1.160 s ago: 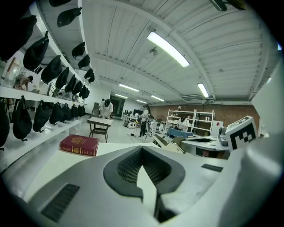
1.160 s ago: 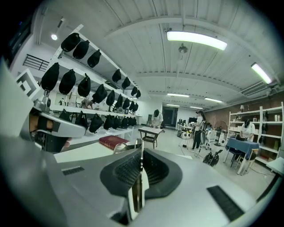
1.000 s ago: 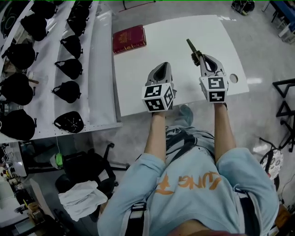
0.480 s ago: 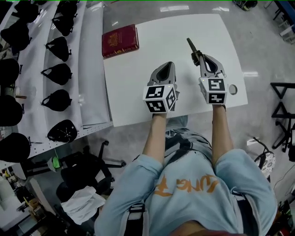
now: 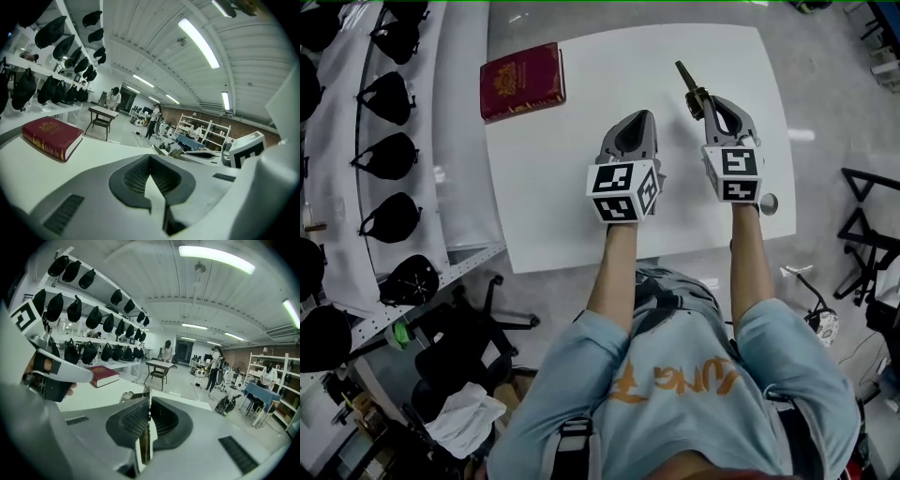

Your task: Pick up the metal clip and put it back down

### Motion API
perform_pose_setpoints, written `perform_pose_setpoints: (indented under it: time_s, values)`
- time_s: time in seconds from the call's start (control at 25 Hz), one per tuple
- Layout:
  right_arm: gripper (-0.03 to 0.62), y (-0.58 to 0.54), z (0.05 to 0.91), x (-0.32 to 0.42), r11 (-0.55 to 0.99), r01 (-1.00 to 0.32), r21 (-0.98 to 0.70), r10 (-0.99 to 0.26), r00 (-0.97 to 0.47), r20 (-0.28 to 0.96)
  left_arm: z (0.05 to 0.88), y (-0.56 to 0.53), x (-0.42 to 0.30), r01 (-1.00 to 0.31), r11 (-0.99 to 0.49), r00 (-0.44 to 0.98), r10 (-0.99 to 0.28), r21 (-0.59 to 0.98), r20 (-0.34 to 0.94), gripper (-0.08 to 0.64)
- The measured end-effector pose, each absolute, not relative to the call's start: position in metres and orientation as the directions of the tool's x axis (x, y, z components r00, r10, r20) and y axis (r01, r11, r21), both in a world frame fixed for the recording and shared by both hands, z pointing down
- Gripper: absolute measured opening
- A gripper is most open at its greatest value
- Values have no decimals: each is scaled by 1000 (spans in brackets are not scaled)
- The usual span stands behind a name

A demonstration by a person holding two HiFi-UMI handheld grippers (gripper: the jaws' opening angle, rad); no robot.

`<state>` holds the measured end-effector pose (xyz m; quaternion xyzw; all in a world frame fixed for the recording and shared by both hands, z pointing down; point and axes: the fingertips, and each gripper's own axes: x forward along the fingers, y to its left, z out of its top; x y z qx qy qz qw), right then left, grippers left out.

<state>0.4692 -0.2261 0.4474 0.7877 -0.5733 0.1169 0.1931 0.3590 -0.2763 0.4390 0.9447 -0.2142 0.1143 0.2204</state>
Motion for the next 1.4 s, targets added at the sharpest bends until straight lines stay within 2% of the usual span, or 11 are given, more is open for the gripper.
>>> perform_pose_setpoints:
  time_s: [0.44,1.0,1.4]
  values:
    - [31,-282,484,515,-176,-945,274,-832,292,471,476,-326,399,-461,-775,881,-343,432,326,21]
    - [31,-351,521,569,-85,-893,442,-786,333,522,523,-349,437,-431,-730,895,-272,531,352,21]
    - [31,-367,539,568,32,-827,561,-771,337,540,534,-351,448,-410,-727,904,-241,551,354,21]
